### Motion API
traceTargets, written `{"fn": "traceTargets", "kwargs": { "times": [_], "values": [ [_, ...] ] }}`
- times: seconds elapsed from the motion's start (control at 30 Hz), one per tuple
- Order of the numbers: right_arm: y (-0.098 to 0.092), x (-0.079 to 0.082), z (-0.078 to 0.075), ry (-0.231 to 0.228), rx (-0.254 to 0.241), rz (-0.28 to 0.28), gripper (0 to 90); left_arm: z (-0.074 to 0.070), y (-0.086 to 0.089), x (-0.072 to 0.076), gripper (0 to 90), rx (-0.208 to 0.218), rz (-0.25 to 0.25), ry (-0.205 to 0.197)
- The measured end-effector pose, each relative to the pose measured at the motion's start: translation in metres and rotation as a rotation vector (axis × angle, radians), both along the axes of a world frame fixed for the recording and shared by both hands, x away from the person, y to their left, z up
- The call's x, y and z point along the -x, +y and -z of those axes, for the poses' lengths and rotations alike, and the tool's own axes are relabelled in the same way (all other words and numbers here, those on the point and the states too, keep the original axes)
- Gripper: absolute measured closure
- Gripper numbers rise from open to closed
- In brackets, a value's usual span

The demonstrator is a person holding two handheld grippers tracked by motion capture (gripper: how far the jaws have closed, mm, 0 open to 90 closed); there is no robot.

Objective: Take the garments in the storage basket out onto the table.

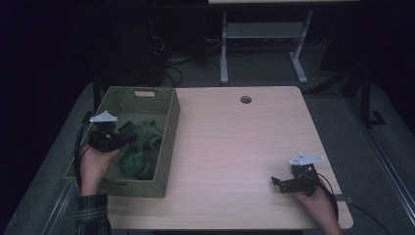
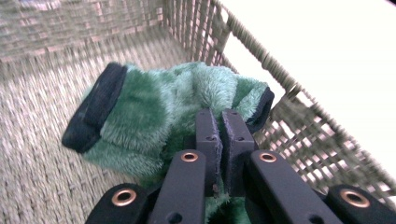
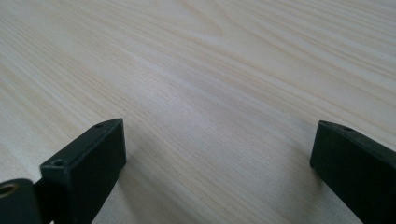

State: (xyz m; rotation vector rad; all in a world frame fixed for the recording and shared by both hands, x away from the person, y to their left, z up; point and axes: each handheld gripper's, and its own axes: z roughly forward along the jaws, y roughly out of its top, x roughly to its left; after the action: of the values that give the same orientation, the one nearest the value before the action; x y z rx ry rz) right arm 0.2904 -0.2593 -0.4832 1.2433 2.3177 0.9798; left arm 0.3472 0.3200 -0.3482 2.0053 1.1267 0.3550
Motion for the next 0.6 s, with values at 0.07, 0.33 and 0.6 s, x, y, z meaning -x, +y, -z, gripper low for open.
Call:
{"fn": "traceTargets", "kwargs": {
  "times": [0.07, 0.33, 0.6],
  "values": [
    [0.0, 0.0, 0.0, 0.0, 0.0, 0.0, 3.1, -0.004, 0.001, 0.002, 86.9, 0.029, 0.003, -0.02],
    [0.0, 0.0, 0.0, 0.0, 0.0, 0.0, 3.1, -0.019, 0.0, 0.006, 86.9, 0.078, 0.013, -0.074],
    [0.0, 0.0, 0.0, 0.001, 0.0, 0.001, 3.1, -0.046, 0.003, 0.007, 87.2, 0.111, 0.024, -0.126]
  ]
}}
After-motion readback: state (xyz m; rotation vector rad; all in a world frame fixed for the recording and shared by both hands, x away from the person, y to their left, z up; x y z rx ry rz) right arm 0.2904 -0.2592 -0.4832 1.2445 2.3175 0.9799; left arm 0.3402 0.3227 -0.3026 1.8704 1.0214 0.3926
